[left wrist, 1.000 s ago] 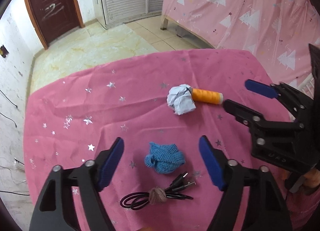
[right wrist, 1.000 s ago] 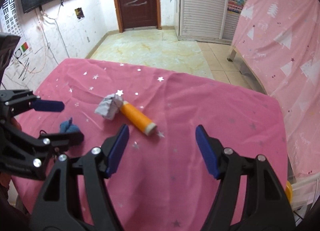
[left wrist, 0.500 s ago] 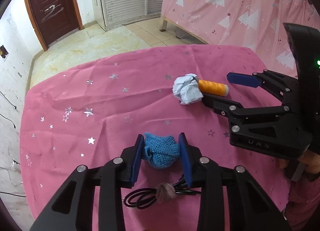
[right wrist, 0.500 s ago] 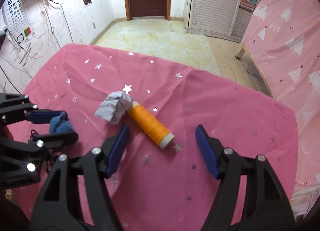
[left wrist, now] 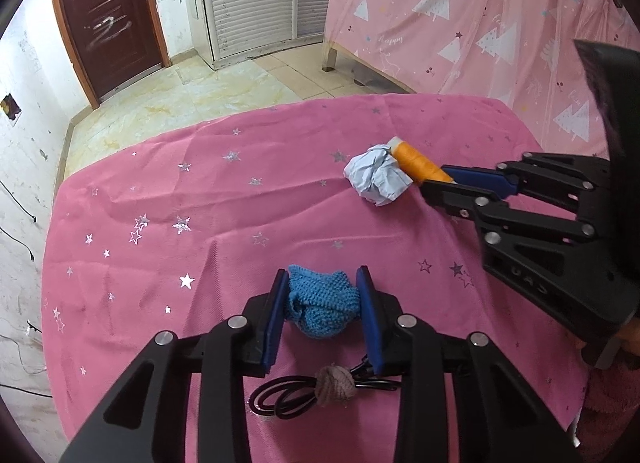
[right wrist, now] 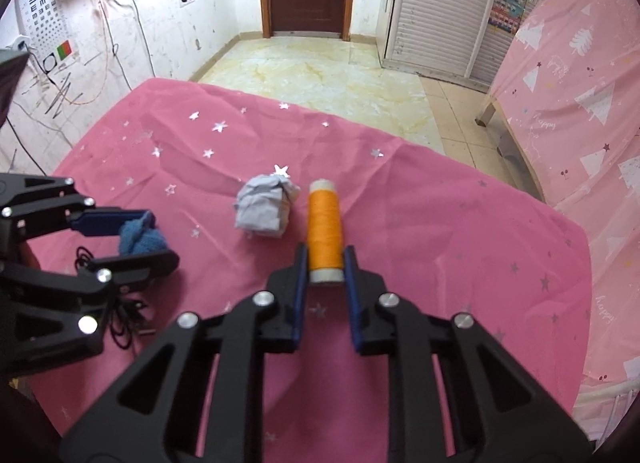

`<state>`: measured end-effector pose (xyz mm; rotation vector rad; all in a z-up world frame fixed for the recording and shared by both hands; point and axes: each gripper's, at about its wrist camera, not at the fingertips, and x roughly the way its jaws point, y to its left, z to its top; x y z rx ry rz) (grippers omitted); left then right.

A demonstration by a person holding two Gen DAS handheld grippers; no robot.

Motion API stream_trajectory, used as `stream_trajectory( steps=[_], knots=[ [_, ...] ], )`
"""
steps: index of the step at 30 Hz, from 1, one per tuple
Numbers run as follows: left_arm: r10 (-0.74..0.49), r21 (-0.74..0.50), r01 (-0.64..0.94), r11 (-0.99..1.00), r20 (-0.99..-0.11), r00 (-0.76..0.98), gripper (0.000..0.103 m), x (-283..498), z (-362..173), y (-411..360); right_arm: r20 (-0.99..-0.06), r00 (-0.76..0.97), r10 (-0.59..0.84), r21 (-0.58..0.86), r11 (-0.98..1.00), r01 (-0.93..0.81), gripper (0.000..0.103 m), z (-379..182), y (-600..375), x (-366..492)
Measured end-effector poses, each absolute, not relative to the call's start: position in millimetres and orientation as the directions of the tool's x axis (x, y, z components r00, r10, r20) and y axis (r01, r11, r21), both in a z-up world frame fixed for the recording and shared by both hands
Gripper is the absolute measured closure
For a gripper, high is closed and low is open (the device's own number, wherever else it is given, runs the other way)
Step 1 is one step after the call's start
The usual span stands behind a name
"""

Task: Collect trash
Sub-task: 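Lift the blue knit piece and orange spool while both grippers carry them toward the yellow bin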

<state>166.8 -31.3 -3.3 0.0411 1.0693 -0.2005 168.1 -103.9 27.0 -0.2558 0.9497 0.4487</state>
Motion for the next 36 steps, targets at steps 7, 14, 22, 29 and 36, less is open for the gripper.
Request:
stream_trajectory(
  steps=[7, 14, 22, 29, 36],
  knots=[
    [-0.131, -0.058, 0.162, 0.985, -0.867, 0.482, 0.075, 163.0, 5.2, -27.7, -0.813, 0.523, 0.256, -0.011, 0.892, -0.453, 0.087, 36.2, -117.6, 156.0],
    [-0.113, -0.040, 0.152, 0.988, -0.851, 0.513, 0.075, 155.8, 22.8, -26.4, -0.800, 0.545, 0.251, -0.007, 0.904, -0.427, 0.087, 43.0, -129.5, 148.0],
    [-0.144, -0.037, 0.205, 0.978, -0.828, 0.542, 0.075, 154.7, 47.8, -58.2, -0.774, 0.591, 0.225, 0.013, 0.940, -0.341, 0.087, 57.7, -179.4, 130.6],
    [-0.212, -0.037, 0.304, 0.952, -0.795, 0.568, 0.075, 140.1, 74.0, -118.3, -0.744, 0.645, 0.173, 0.017, 0.970, -0.241, 0.086, 72.4, -238.5, 102.3],
    [-0.256, -0.020, 0.393, 0.919, -0.789, 0.559, 0.075, 125.6, 85.2, -189.9, -0.709, 0.692, 0.136, 0.050, 0.988, -0.143, 0.086, 78.7, -301.3, 76.0]
  ],
)
